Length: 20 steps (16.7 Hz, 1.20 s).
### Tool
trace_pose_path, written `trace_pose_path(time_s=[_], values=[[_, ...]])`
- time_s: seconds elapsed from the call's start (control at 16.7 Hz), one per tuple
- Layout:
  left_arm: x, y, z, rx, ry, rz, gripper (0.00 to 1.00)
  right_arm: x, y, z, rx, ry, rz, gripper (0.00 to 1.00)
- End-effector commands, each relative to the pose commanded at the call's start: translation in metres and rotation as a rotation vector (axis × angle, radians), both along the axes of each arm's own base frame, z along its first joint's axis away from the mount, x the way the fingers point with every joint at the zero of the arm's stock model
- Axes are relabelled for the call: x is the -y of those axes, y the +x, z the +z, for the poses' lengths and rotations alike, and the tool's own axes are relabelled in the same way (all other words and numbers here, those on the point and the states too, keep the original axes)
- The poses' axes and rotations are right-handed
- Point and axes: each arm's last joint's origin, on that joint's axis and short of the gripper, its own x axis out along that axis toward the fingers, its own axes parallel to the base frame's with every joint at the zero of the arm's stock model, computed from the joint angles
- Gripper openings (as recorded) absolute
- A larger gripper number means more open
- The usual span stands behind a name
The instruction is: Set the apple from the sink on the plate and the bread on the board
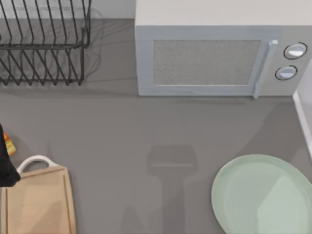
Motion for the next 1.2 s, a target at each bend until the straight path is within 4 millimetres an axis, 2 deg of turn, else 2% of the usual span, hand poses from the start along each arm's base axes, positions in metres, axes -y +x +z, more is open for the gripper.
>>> trace_pose_path(time_s=[0.18,0.3,0.6,0.72,0.9,1.2], values=[[0.0,0.0,0.0,0.0,0.0,0.0,1.0,-0.001,-0.002,0.04,-0.009,0.003,0.0,0.0],[0.0,0.0,0.0,0.0,0.0,0.0,1.0,-0.001,-0.003,0.06,-0.001,0.0,0.0,0.0],[0.0,0.0,0.0,0.0,0.0,0.0,1.0,-0.002,-0.003,0.062,-0.001,0.001,-0.001,0.0],[0.0,0.0,0.0,0.0,0.0,0.0,1.0,-0.007,-0.003,0.074,0.023,-0.006,-0.007,0.0],[0.0,0.0,0.0,0.0,0.0,0.0,1.0,-0.03,-0.01,0.094,0.029,-0.006,-0.025,0.0],[0.0,0.0,0.0,0.0,0.0,0.0,1.0,-0.094,-0.045,0.122,-0.016,0.002,-0.062,0.0]])
